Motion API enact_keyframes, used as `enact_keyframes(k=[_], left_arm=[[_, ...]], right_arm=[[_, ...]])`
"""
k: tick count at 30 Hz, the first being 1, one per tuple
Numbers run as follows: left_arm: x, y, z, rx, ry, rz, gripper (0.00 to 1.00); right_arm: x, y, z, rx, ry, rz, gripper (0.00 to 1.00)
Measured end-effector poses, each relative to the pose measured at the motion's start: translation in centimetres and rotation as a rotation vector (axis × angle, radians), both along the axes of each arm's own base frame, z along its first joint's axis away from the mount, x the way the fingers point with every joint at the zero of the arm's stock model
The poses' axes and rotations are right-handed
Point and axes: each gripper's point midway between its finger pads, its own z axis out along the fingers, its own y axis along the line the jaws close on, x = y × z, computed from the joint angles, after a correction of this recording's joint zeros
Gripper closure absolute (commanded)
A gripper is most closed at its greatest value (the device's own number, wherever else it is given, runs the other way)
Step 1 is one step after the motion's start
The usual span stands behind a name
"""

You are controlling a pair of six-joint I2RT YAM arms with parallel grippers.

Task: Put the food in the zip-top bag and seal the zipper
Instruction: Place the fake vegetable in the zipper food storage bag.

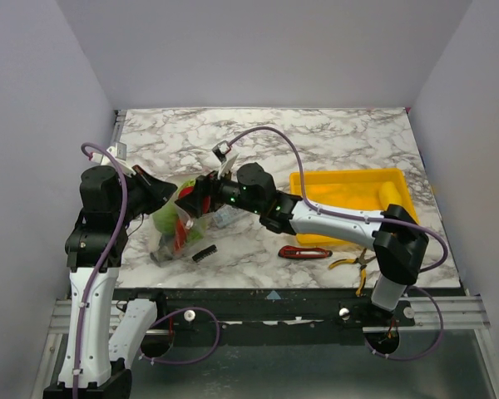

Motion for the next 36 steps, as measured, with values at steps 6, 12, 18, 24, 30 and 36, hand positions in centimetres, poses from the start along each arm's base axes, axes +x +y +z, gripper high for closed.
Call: enact_keyframes(k=[6,12,18,24,30,36], left_arm=[[-0.1,0.0,0.1,0.0,-0.003,0.0,1.0],[-0.3,0.0,0.1,0.0,-0.002,0.0,1.0],[-0.5,0.0,0.0,0.0,-0.002,0.0,1.0],[-0.5,0.0,0.1,0.0,-0.002,0.0,1.0],[-0.5,0.0,0.1,-0.001,-0.002,-0.002,1.0],[-0.6,-0.3,0.1,-0.018,0.006,-0.017,1.0]], right_arm=[[0.2,0.0,2.3,0.004,0.0,-0.009,0.0],[0.2,-3.1,4.5,-0.041,0.011,-0.097,0.0],[-0.1,-7.8,6.5,-0.032,0.026,-0.221,0.27],[-1.8,-9.0,3.6,-0.113,0.022,-0.166,0.55],[-2.6,-6.2,0.9,-0.21,0.016,-0.082,0.62],[-1.9,-2.7,-0.8,-0.215,0.027,-0.036,0.62]])
